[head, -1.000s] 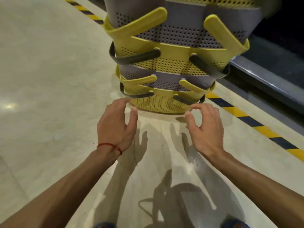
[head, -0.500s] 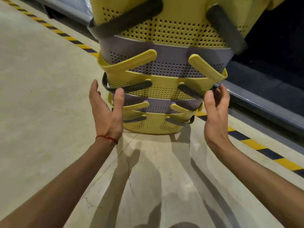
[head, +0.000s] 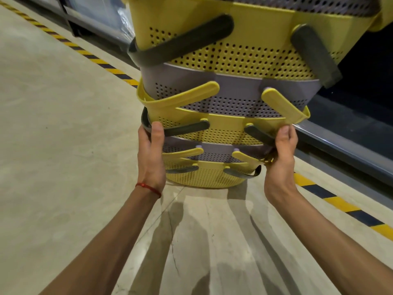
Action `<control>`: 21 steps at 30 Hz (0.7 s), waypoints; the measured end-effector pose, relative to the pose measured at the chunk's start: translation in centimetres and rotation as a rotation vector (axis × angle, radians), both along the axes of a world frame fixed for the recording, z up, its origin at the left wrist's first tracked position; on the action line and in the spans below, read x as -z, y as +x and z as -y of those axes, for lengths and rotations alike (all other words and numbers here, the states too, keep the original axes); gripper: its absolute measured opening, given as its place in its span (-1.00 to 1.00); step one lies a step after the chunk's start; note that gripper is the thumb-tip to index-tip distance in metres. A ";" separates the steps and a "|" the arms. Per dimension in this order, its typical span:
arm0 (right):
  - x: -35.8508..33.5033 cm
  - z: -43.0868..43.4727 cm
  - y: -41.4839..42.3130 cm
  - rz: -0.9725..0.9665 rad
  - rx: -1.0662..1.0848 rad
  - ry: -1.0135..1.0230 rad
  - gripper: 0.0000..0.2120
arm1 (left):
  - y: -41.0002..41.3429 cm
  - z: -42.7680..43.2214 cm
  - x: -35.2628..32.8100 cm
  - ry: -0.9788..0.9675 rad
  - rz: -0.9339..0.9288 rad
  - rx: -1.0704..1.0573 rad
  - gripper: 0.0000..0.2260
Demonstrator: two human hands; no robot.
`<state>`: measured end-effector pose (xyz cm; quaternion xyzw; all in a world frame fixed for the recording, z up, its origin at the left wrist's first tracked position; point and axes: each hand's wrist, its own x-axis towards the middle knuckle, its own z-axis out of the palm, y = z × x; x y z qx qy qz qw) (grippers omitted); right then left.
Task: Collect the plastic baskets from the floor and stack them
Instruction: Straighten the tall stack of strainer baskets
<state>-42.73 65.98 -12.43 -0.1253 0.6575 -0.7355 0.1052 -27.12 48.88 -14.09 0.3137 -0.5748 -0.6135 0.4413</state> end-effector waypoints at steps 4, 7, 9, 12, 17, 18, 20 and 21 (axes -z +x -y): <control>0.5 0.1 -0.6 0.010 -0.035 -0.024 -0.25 | -0.3 0.7 -0.3 0.045 0.005 0.028 -0.25; 0.6 0.2 -0.8 0.000 -0.015 -0.021 -0.29 | -0.3 1.0 -0.4 0.100 -0.001 0.062 -0.21; 0.8 0.0 -1.0 0.049 -0.049 -0.045 -0.30 | -0.3 1.2 -0.5 0.125 -0.052 0.084 -0.24; 1.0 -0.4 -1.3 0.107 -0.094 -0.059 -0.31 | -0.3 1.7 -0.8 0.162 -0.126 0.136 -0.28; 0.8 -0.6 -1.8 0.119 -0.143 -0.038 -0.36 | 0.0 2.1 -1.1 0.165 -0.107 0.197 -0.31; 0.8 -0.7 -1.8 0.114 -0.155 -0.031 -0.37 | 0.1 2.2 -1.1 0.159 -0.101 0.213 -0.33; 0.9 -0.9 -2.0 0.097 -0.177 -0.026 -0.33 | 0.2 2.4 -1.0 0.157 -0.092 0.233 -0.34; 1.0 -0.9 -2.0 0.088 -0.188 -0.024 -0.33 | 0.3 2.5 -0.9 0.163 -0.083 0.228 -0.35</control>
